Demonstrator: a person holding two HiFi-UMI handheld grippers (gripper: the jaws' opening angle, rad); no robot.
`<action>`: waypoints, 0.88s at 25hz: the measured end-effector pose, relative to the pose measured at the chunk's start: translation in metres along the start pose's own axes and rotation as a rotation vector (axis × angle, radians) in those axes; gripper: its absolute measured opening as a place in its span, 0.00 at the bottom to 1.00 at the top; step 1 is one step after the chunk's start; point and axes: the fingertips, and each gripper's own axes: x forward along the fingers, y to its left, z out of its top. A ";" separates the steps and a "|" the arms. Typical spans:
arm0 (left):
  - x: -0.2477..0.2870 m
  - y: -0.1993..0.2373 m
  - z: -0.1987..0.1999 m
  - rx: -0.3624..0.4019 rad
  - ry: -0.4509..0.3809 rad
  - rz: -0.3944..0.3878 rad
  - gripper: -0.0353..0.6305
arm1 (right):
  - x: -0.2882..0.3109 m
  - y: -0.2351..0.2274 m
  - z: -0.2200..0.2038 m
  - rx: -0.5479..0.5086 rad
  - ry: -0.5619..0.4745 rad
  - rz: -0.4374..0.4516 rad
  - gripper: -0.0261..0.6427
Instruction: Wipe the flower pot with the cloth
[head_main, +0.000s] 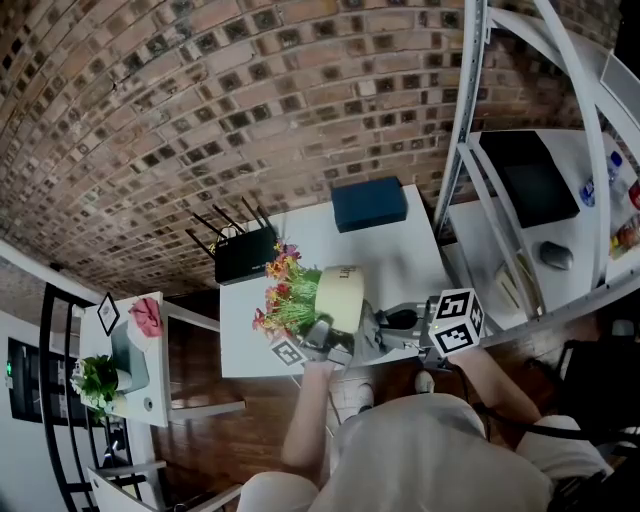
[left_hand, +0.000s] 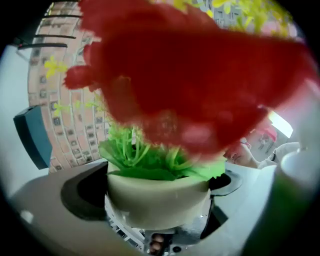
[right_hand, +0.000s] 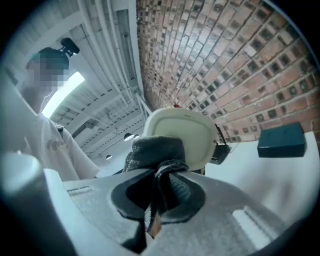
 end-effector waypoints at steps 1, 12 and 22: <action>-0.001 0.001 0.002 0.003 -0.003 0.007 1.00 | 0.000 0.011 0.004 -0.038 0.003 0.016 0.04; 0.001 -0.013 -0.017 -0.035 0.018 -0.034 1.00 | -0.031 -0.066 0.036 -0.087 -0.096 -0.365 0.04; -0.026 0.044 -0.017 0.172 0.145 0.308 1.00 | -0.022 -0.040 0.008 0.102 -0.244 -0.245 0.04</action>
